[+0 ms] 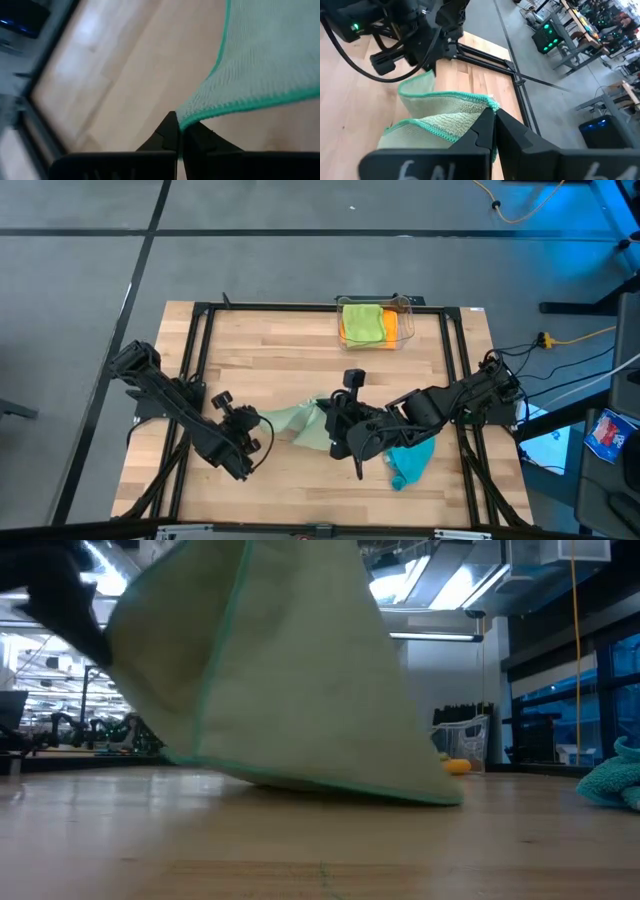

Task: Fold microfiber towels
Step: Fold the green microfiber towel

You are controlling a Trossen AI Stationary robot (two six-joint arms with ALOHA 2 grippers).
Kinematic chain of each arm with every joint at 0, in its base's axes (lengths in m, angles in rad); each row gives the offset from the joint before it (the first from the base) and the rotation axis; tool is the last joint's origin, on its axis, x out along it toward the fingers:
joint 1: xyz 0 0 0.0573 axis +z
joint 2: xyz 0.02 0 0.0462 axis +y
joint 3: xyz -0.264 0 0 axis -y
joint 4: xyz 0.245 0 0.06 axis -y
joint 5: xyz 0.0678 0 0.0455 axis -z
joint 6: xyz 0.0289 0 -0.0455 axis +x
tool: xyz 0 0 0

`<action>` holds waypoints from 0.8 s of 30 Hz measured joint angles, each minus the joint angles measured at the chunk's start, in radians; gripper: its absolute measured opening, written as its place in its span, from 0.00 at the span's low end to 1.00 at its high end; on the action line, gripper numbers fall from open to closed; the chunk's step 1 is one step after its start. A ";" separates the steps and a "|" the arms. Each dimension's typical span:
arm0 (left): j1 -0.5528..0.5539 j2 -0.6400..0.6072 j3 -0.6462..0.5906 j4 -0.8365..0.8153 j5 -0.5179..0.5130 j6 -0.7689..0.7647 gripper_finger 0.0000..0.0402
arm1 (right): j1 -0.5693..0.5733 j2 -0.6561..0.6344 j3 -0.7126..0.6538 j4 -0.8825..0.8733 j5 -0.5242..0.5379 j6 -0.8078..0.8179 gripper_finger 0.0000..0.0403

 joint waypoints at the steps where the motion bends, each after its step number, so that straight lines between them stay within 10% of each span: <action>1: 0.000 0.000 0.025 -0.043 -0.001 0.000 0.00 | 0.000 0.000 0.000 0.000 0.000 0.012 0.04; 6: 0.000 -0.001 0.168 -0.257 0.000 -0.006 0.00 | 0.000 0.000 0.000 0.000 0.001 0.013 0.04; 24: 0.047 -0.294 0.404 -0.249 0.024 0.262 0.00 | 0.001 0.000 0.000 -0.150 0.003 0.020 0.04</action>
